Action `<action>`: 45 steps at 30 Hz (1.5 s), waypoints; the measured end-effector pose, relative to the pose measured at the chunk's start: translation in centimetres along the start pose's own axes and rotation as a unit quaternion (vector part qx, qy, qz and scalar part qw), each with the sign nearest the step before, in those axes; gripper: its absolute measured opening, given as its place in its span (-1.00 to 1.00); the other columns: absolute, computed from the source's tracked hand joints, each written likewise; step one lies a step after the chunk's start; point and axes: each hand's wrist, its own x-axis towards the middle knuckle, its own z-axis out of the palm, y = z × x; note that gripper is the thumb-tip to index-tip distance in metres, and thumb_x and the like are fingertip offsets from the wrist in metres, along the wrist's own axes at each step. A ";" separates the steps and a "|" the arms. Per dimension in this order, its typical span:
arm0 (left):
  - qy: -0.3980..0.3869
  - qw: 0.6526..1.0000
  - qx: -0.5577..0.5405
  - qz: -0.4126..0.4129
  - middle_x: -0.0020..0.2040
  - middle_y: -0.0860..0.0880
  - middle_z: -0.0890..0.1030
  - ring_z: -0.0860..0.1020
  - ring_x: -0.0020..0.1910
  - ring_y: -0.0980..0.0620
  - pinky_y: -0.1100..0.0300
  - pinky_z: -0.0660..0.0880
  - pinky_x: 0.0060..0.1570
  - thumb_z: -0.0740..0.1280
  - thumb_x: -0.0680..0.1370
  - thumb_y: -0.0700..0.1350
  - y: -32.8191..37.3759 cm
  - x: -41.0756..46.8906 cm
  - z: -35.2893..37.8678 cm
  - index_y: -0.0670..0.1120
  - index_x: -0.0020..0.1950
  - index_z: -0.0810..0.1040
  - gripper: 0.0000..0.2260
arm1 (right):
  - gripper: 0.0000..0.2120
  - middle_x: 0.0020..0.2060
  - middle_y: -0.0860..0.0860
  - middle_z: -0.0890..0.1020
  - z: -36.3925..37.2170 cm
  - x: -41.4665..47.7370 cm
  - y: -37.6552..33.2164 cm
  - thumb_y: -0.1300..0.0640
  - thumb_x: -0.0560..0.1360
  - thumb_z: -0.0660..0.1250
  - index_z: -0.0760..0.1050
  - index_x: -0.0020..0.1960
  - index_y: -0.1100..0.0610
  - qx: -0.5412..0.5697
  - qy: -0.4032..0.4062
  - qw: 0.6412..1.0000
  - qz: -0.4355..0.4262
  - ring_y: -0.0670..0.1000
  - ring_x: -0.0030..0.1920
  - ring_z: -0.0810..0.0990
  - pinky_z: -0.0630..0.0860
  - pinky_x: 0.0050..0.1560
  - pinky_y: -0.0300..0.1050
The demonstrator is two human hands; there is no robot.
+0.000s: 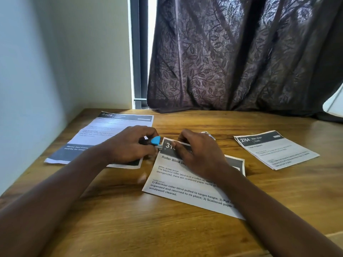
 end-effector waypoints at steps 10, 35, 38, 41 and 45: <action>-0.077 0.986 -0.149 -0.016 -0.01 0.10 0.67 0.55 -0.05 0.09 0.23 0.46 -0.08 0.27 0.44 0.14 0.7 -0.4 -0.8 0.12 0.28 0.53 -0.58 | -0.79 -0.16 -0.08 0.64 -0.3 0.0 -0.7 -0.15 0.63 0.23 0.46 -0.02 -0.01 -0.025 0.017 0.997 -0.070 0.02 -0.16 0.54 0.38 -0.17 -0.05; -0.119 0.983 -0.139 -0.001 0.13 0.03 0.74 0.65 0.20 -0.03 -0.05 0.55 0.31 0.48 0.46 0.00 0.2 -1.2 -2.7 -0.07 0.14 0.71 -0.70 | -0.78 -0.20 -0.06 0.64 -0.7 0.2 -1.2 -0.05 0.64 0.19 0.56 0.02 0.03 -0.049 0.075 0.984 -0.151 0.03 -0.19 0.53 0.40 -0.08 0.02; -0.135 0.981 -0.139 -0.006 0.14 0.01 0.74 0.67 0.19 -0.03 -0.07 0.56 0.30 0.44 0.52 -0.02 0.1 -1.1 -2.5 -0.07 0.13 0.71 -0.76 | -0.79 -0.20 -0.06 0.64 -0.6 0.2 -1.3 -0.03 0.64 0.21 0.56 0.02 0.04 -0.053 0.083 0.983 -0.156 0.03 -0.20 0.53 0.36 -0.10 -0.03; -0.132 0.983 -0.128 0.001 0.14 0.02 0.74 0.66 0.19 -0.06 -0.13 0.55 0.29 0.40 0.57 -0.03 0.0 -1.0 -2.4 -0.02 0.09 0.72 -0.84 | -0.81 -0.19 -0.06 0.64 -0.6 0.2 -1.4 -0.02 0.64 0.23 0.57 0.02 0.03 -0.054 0.079 0.983 -0.156 0.02 -0.19 0.53 0.35 -0.10 -0.06; -0.122 0.983 -0.135 0.018 0.14 0.04 0.74 0.65 0.17 -0.09 -0.10 0.59 0.23 0.38 0.57 -0.01 -0.1 -0.9 -2.5 -0.02 0.07 0.74 -0.82 | -0.86 -0.19 -0.06 0.64 -0.8 0.2 -1.3 0.00 0.63 0.27 0.55 0.01 0.03 -0.049 0.084 0.984 -0.149 0.00 -0.20 0.50 0.25 -0.14 -0.13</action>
